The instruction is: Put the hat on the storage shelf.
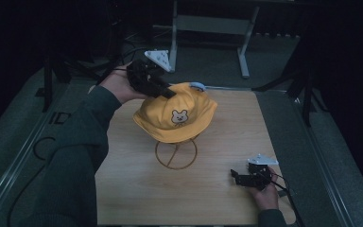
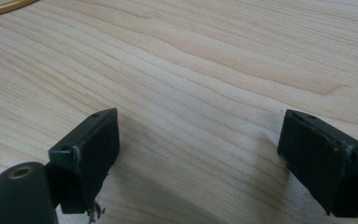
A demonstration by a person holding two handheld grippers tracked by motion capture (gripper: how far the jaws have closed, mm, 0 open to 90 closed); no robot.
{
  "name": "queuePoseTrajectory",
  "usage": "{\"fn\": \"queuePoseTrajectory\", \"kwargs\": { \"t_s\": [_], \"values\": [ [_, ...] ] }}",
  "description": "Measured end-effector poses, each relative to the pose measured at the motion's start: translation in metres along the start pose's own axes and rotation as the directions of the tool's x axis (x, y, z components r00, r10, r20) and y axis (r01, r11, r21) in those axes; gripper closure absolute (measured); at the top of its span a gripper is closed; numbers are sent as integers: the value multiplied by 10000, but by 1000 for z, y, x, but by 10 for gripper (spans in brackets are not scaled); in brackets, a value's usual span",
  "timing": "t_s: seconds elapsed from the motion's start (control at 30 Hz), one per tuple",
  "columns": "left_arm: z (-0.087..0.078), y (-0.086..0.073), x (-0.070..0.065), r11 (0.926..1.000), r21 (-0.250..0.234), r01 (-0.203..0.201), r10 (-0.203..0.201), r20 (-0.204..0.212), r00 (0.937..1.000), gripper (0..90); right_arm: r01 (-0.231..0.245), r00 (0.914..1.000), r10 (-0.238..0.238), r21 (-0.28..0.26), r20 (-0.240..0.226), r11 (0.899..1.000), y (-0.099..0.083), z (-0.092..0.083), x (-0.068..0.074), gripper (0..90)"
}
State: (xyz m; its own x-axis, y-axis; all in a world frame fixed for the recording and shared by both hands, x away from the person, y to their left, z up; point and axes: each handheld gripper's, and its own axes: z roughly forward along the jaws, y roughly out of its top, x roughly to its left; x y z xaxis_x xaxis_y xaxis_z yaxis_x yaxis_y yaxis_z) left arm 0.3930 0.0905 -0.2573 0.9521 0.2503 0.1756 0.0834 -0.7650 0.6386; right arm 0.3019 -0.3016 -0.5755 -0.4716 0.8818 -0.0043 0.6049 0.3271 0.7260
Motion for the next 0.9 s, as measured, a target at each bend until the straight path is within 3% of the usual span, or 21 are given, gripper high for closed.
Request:
{"fn": "queuePoseTrajectory", "kwargs": {
  "t_s": [0.1, 0.2, 0.37, 0.57, 0.83, 0.9],
  "values": [
    [9, 0, 0, 9995, 309, 97, -91, -190, 9998, 720, 28, 10000, -28, 8, -3, 10000, 0, 0, 0, 127],
    [15, -1, 1, 9990, 406, 182, -179, -94, 9998, 665, 14, 10000, -14, -2, -9, 10000, 0, 0, 0, 127],
    [19, -4, -1, 9990, 437, 121, -121, 11, 9999, 687, 13, 10000, -13, -1, -11, 10000, 0, 0, 0, 127],
    [15, -6, 0, 9993, 327, 153, -151, -83, 9999, 716, 16, 10000, -16, -1, -9, 10000, 0, 0, 0, 127],
    [1, -15, 3, 9987, -145, 480, -485, -368, 9981, 660, 15, 10000, -15, -2, -10, 10000, 0, 0, 0, 127],
    [-1, -18, 2, 9985, -61, 547, -549, -476, 9974, 643, 13, 10000, -13, -2, -10, 10000, 0, 0, 0, 127]
  ]
}}
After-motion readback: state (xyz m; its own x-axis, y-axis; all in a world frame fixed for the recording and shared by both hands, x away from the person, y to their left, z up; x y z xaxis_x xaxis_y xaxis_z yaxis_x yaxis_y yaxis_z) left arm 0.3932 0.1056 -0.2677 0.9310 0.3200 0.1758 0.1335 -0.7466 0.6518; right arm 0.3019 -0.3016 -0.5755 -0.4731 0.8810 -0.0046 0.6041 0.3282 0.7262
